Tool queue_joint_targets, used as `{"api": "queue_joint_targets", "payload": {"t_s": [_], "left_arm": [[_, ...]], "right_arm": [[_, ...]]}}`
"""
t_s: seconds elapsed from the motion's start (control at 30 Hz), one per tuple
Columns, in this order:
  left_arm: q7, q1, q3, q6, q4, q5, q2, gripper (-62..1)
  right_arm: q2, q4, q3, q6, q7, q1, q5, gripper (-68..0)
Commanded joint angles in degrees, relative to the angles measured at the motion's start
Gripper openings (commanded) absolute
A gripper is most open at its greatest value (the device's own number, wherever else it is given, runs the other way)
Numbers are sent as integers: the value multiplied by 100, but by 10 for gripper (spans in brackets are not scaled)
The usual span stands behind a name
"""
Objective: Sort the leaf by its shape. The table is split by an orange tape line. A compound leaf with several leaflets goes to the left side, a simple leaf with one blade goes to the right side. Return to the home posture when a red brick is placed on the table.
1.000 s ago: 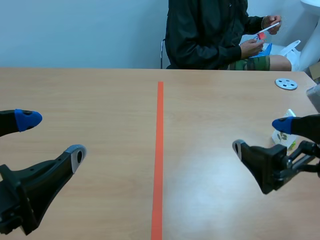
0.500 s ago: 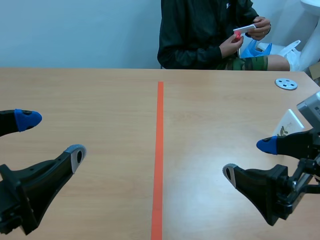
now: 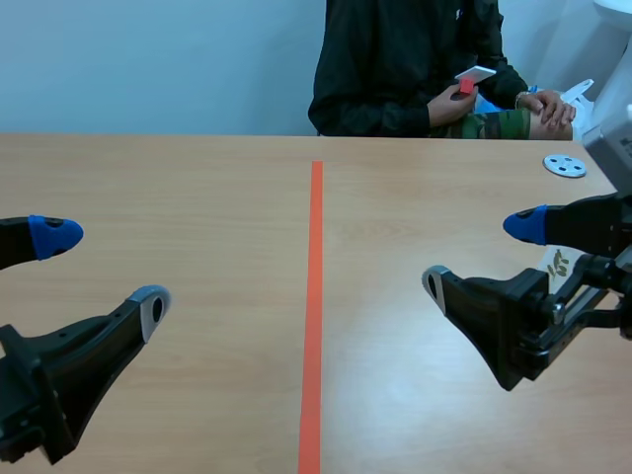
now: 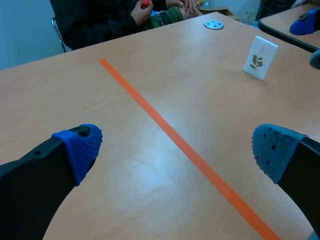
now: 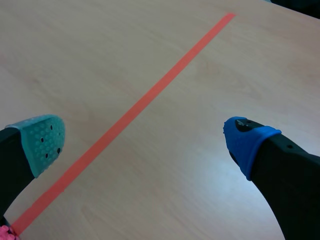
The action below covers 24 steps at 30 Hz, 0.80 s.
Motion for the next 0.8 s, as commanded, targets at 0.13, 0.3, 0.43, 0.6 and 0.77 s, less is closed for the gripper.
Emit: {"api": "queue_joint_targets", "payload": {"t_s": [0.13, 0.3, 0.43, 0.6, 0.77], "left_arm": [[-63, -17, 24, -7, 70, -33, 28, 14], [-85, -20, 24, 37, 70, -33, 48, 14], [-79, -17, 24, 37, 70, -33, 59, 14], [-79, -17, 24, 37, 70, -33, 57, 14], [-66, -17, 24, 37, 70, -33, 57, 14]], "right_arm": [[17, 42, 42, -17, 125, 70, 59, 4], [17, 42, 44, -13, 175, 68, 109, 4], [20, 42, 44, -15, 170, 68, 105, 4], [20, 42, 44, -15, 170, 68, 103, 4], [20, 42, 44, -15, 173, 68, 105, 4]]}}
